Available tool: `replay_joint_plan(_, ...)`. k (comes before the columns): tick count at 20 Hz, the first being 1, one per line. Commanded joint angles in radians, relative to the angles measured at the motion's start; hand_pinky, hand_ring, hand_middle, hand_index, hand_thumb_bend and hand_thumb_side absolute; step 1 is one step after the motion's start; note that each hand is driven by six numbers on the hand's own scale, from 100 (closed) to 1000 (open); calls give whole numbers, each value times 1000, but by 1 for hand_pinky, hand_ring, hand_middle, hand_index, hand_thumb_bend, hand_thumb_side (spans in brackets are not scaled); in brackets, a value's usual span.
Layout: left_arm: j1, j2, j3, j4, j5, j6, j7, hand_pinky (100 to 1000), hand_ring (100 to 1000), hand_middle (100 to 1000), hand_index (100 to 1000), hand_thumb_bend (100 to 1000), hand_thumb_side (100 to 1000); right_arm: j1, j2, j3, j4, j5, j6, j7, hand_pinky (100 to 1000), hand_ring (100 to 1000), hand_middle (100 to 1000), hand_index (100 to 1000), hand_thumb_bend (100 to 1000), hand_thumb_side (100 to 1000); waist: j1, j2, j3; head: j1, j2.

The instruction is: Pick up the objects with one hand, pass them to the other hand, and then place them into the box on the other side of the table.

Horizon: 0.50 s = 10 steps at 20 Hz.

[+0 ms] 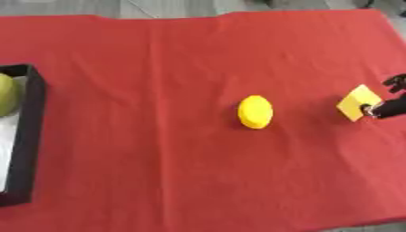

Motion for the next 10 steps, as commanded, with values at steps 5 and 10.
replay_joint_plan(5,-3,10,2,-18,-9,5,-4,816,719,738,715,100,816,-10,-32,-13,-4,-24,-16,-4,906,891,875,934,266,316,2,-15,-1,-1,-6)
replay_joint_plan(10,-6,8,-2,-18,-12,11,-10,817,720,738,714,100,815,-11,-30,-3,-2,-27,-17,-1,907,890,874,933,281,320,1,-14,2,-2,-12)
